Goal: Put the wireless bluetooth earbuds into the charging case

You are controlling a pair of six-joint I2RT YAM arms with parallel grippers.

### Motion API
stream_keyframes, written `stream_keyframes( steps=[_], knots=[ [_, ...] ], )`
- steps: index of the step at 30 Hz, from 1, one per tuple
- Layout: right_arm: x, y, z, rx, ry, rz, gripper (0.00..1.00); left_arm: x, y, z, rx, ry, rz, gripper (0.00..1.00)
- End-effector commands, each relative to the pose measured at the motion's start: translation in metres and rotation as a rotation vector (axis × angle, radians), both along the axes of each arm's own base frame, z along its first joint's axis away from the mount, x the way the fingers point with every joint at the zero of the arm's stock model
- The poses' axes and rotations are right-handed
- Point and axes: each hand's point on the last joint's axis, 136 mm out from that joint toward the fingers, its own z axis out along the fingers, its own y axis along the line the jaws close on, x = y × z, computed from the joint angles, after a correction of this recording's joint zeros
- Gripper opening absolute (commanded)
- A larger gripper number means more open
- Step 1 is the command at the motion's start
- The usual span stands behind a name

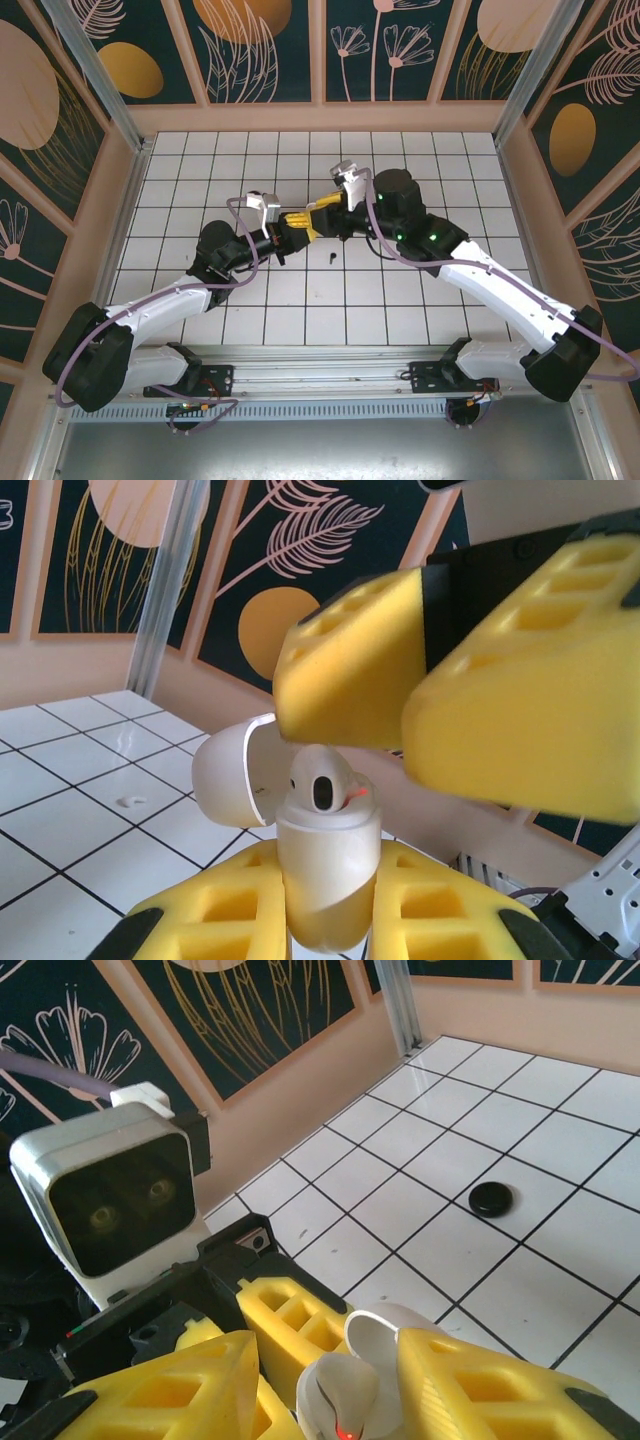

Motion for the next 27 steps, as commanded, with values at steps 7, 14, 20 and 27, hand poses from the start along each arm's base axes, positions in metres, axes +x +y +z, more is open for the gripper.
stream_keyframes(
  steps=[7,14,20,27],
  knots=[
    [0.009,-0.008,0.043,0.043,-0.045,-0.071,0.42,-0.008,0.001,0.02,-0.019,-0.082,-0.017,0.0],
    [0.032,-0.029,0.043,-0.039,-0.043,-0.218,0.42,-0.007,0.003,0.012,0.008,-0.07,0.002,0.0],
    [0.078,-0.077,0.003,-0.133,0.116,-0.395,0.42,-0.002,0.003,-0.002,0.053,-0.045,0.023,0.0],
    [0.123,-0.136,-0.077,-0.227,0.323,-0.541,0.41,0.003,0.002,-0.02,0.09,-0.013,0.037,0.0]
  ],
)
